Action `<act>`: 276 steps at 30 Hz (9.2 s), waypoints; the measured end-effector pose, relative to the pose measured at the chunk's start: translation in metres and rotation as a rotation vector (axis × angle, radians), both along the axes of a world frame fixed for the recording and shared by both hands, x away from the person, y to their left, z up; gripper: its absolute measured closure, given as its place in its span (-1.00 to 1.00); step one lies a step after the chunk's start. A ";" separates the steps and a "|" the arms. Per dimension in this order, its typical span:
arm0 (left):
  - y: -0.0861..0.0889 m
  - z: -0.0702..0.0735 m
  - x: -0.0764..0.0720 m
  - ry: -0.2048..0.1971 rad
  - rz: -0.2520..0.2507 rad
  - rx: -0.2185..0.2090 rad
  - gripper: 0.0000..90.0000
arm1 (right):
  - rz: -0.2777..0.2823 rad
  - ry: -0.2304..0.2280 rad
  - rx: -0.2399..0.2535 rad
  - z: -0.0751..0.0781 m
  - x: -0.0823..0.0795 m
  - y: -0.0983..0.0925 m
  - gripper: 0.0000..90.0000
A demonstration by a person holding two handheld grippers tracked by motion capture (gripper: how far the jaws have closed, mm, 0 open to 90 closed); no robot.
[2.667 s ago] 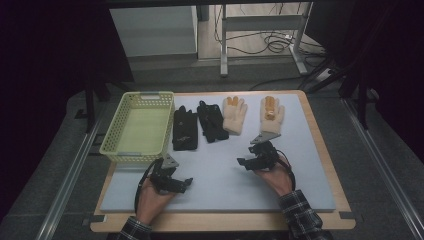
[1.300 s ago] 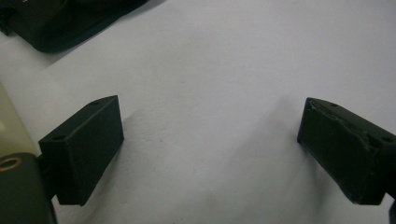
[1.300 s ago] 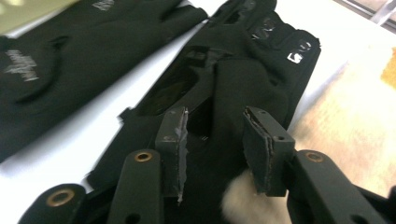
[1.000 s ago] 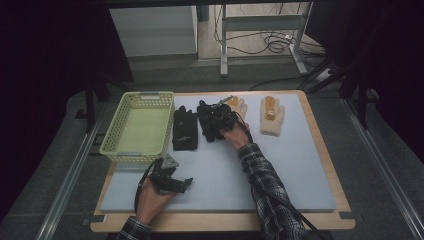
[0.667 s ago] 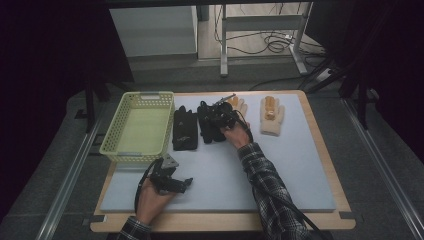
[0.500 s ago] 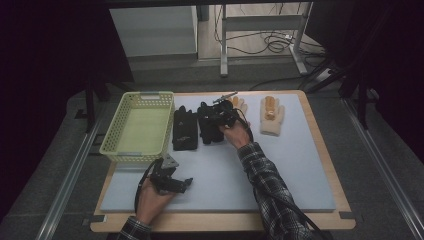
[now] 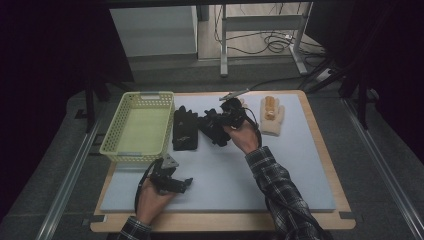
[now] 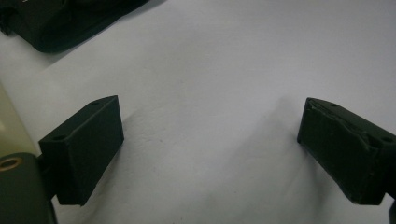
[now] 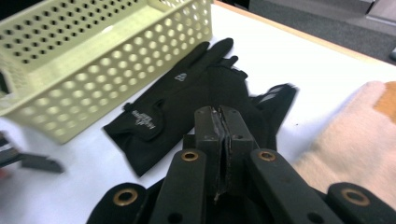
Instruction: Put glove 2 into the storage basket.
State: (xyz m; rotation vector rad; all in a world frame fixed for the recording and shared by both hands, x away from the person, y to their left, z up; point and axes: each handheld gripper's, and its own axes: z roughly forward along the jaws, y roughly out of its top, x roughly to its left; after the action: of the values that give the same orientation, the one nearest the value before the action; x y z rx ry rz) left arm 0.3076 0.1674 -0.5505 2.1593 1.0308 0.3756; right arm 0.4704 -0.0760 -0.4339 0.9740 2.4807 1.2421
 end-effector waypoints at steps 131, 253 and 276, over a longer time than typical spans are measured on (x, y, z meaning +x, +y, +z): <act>0.027 -0.002 -0.018 0.009 0.055 -0.011 -0.87 | 0.079 0.041 -0.210 -0.094 0.044 0.096 0.12; 0.027 -0.002 -0.019 0.007 0.055 -0.004 -0.87 | 0.183 0.019 -0.115 -0.099 -0.148 -0.014 0.91; 0.027 -0.002 -0.018 0.012 0.054 -0.004 -0.86 | 0.029 -0.017 -0.085 -0.075 -0.139 -0.085 0.39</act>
State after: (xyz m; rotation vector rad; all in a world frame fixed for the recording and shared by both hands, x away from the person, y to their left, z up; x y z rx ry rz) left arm 0.2892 0.1943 -0.5522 2.1353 1.0978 0.3861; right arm 0.3316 -0.1611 -0.5089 0.9067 2.5206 1.1379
